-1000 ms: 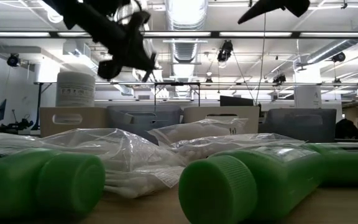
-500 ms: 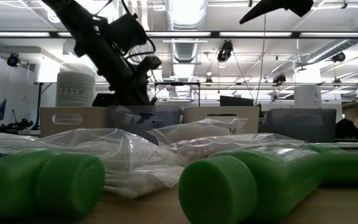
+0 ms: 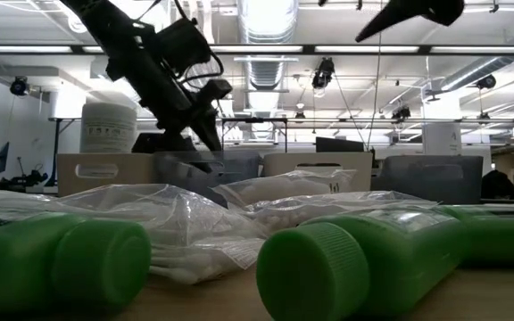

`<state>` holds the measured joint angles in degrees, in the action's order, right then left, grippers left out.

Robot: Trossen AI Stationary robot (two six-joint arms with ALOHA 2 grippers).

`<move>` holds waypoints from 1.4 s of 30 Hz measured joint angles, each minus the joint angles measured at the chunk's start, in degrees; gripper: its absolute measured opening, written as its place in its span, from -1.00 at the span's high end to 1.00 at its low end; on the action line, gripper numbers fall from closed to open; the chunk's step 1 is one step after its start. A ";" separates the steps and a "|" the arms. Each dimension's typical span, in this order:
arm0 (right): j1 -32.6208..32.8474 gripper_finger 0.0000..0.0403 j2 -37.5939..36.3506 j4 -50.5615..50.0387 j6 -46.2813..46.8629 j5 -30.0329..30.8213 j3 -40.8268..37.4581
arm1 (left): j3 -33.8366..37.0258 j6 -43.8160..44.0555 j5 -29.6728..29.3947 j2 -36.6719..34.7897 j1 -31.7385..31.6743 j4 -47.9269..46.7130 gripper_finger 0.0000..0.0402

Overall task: Pick & Place Travel size toiletries
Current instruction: Put the blue razor into the left black bin

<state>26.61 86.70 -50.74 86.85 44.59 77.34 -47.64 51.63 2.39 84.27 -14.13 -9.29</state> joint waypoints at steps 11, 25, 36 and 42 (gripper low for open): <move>1.05 -0.57 3.87 -8.70 -6.80 -22.61 -3.06 | 0.01 -13.63 6.16 -16.57 0.25 -0.15 0.13; 1.13 -0.34 9.63 -9.09 -17.37 -31.75 -7.59 | 0.07 -18.73 7.61 -31.01 0.35 -0.47 0.13; 1.56 -0.26 9.57 -0.76 -28.52 -32.65 -16.02 | 0.11 -22.37 8.09 -31.72 0.35 -2.99 0.13; 0.57 -0.32 9.13 -0.87 -29.52 -32.44 -18.53 | 0.11 -27.48 8.09 -31.63 0.35 -5.16 0.13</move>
<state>27.18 95.83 -51.61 57.33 12.16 58.81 -47.53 24.16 10.48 52.64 -13.78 -14.45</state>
